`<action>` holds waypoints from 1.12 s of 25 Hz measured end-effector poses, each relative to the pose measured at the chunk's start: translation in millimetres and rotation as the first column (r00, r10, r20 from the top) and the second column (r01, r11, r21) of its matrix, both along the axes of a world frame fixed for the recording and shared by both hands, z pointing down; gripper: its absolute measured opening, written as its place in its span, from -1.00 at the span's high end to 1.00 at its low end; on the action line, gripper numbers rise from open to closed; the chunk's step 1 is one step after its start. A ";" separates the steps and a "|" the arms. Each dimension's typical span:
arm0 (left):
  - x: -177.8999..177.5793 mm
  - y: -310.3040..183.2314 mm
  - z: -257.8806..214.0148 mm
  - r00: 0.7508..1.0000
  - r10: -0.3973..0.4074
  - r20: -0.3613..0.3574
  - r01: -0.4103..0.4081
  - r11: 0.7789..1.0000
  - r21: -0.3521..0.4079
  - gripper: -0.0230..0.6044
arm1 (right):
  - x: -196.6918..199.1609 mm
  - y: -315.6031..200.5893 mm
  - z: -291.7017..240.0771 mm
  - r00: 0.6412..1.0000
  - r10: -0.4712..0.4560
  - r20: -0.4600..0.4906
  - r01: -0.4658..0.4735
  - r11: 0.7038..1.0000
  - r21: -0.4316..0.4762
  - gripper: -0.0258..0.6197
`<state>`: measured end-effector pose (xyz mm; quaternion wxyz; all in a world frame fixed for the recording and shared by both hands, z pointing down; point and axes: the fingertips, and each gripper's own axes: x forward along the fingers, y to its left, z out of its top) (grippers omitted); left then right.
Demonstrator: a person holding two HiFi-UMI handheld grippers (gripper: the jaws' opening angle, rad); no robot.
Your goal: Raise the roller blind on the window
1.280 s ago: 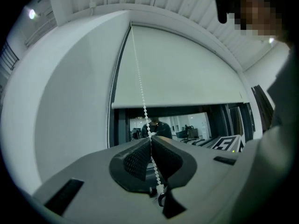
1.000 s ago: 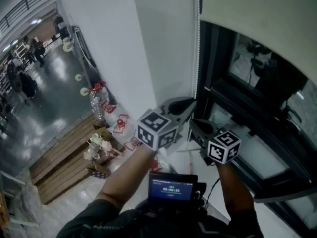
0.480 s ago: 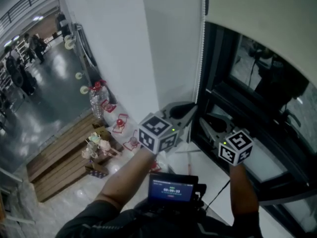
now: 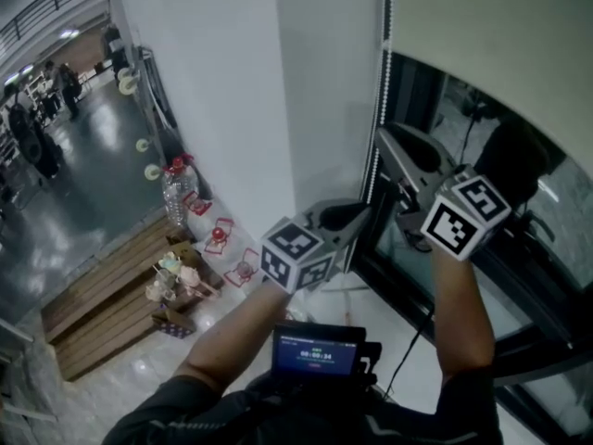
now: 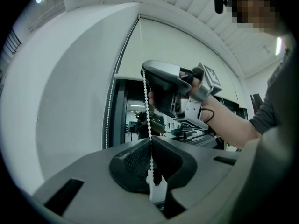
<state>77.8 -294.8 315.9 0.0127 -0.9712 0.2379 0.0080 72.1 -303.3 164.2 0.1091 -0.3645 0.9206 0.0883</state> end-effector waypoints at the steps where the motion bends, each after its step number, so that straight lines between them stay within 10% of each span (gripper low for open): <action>1: 0.3 -0.5 -0.1 1.000 -0.001 0.003 0.001 1.000 -0.001 0.90 | -3.4 -3.3 -3.5 1.000 0.002 -0.008 -0.002 1.000 0.009 0.69; 13: 0.8 1.4 9.4 1.000 -0.003 0.010 0.003 1.000 0.001 0.91 | -5.8 -2.5 -2.0 0.998 -0.034 0.057 0.033 0.999 0.010 0.88; 28: 10.1 0.0 106.7 0.996 0.030 0.086 -0.012 0.979 -0.203 0.93 | -5.3 -8.2 95.6 0.999 -0.008 0.041 0.013 0.992 -0.125 0.89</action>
